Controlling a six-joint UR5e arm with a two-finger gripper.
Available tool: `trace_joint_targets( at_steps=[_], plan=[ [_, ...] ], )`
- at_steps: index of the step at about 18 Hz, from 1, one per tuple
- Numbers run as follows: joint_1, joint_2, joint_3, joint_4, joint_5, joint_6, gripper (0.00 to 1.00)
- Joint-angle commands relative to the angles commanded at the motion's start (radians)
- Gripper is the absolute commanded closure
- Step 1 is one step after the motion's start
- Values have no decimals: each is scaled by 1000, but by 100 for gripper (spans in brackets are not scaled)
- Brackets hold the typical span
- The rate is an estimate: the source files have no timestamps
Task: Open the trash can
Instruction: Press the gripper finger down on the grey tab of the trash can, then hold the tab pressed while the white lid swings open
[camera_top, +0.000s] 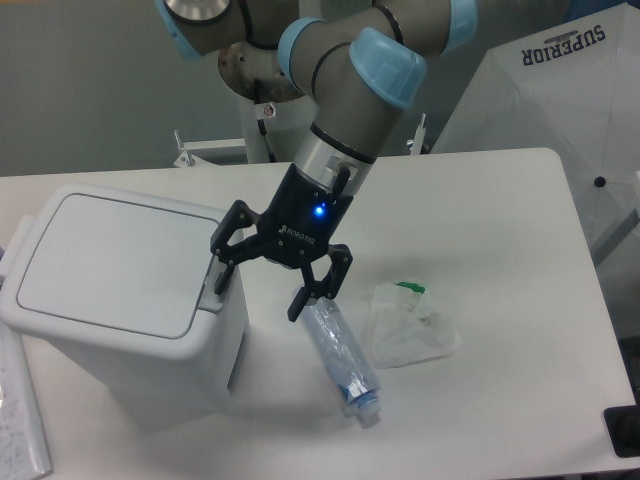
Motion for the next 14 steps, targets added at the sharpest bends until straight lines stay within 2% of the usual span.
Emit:
trace_joint_targets(
  at_steps=[14],
  plan=[
    [-5, -5, -14, 0, 3, 3, 0]
  ],
)
